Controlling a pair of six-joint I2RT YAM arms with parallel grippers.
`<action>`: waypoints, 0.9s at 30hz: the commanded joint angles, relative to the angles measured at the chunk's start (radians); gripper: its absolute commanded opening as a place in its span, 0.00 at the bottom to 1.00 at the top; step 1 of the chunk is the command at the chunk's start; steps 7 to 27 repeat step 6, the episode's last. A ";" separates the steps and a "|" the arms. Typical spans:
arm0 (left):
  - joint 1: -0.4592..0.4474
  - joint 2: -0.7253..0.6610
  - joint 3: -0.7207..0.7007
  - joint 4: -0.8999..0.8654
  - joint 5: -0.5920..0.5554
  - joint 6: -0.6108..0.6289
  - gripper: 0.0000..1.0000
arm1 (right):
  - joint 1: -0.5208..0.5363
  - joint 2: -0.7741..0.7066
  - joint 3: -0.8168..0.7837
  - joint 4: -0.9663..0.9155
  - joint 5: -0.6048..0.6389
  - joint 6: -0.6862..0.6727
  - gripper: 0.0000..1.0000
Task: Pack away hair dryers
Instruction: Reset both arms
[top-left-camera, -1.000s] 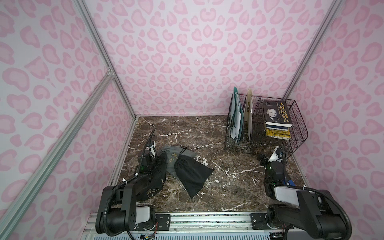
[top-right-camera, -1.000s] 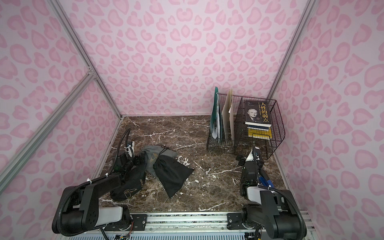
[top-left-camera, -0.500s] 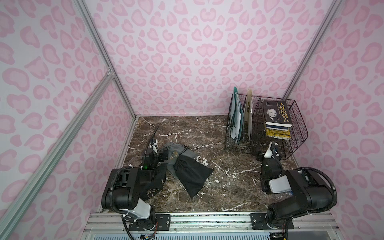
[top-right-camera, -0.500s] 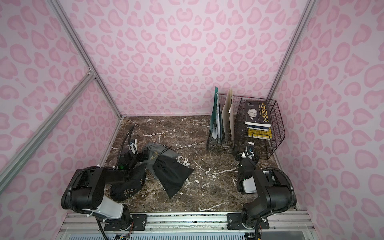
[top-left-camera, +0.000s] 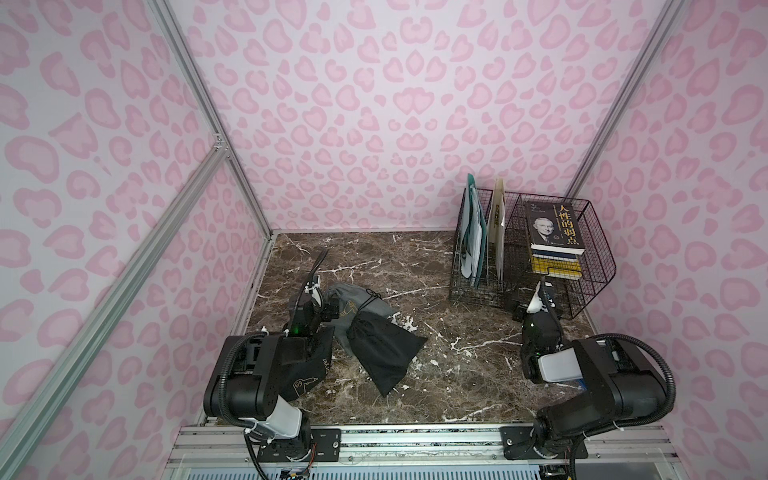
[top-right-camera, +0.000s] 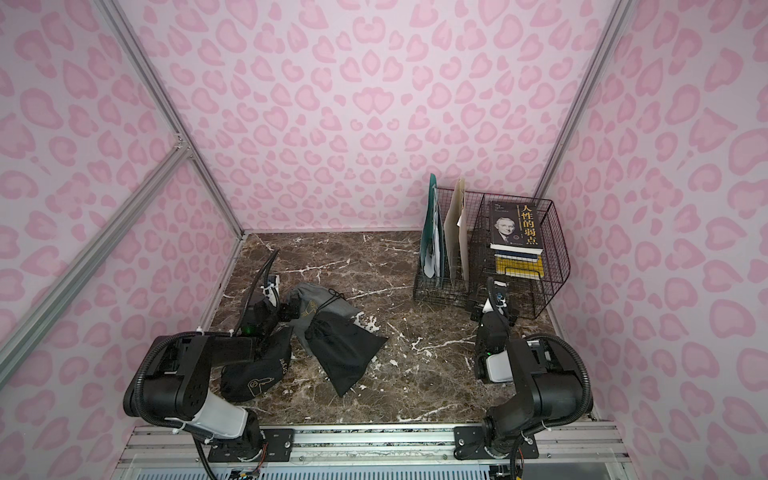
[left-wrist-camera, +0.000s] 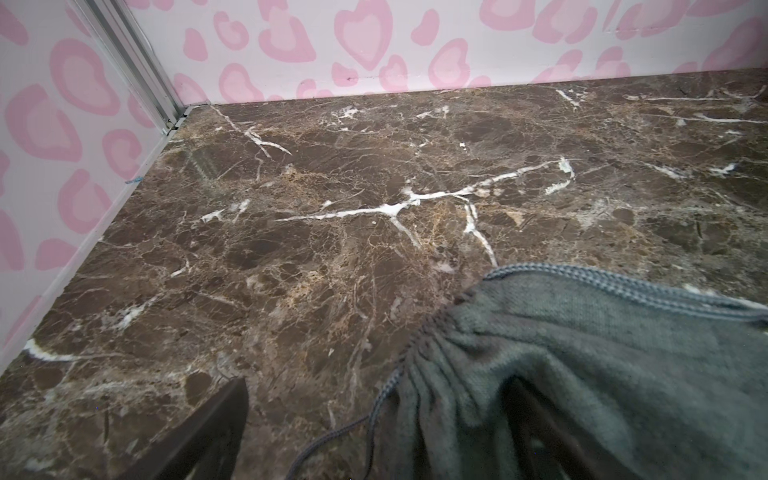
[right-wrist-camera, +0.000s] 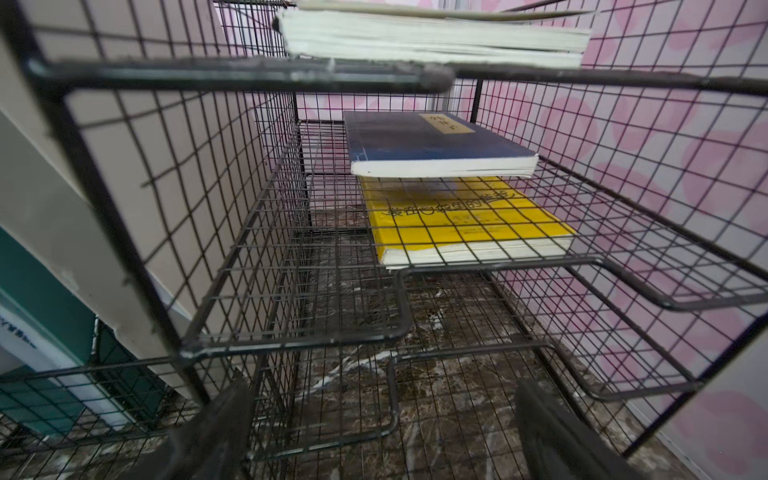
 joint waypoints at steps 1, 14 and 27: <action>-0.001 0.003 0.011 0.012 -0.012 0.010 0.99 | -0.002 0.000 0.003 0.008 -0.017 0.005 0.99; -0.004 0.001 0.009 0.013 -0.017 0.010 0.99 | -0.007 -0.001 0.004 0.003 -0.028 0.007 0.99; -0.004 0.001 0.009 0.013 -0.017 0.010 0.99 | -0.007 -0.001 0.004 0.003 -0.028 0.007 0.99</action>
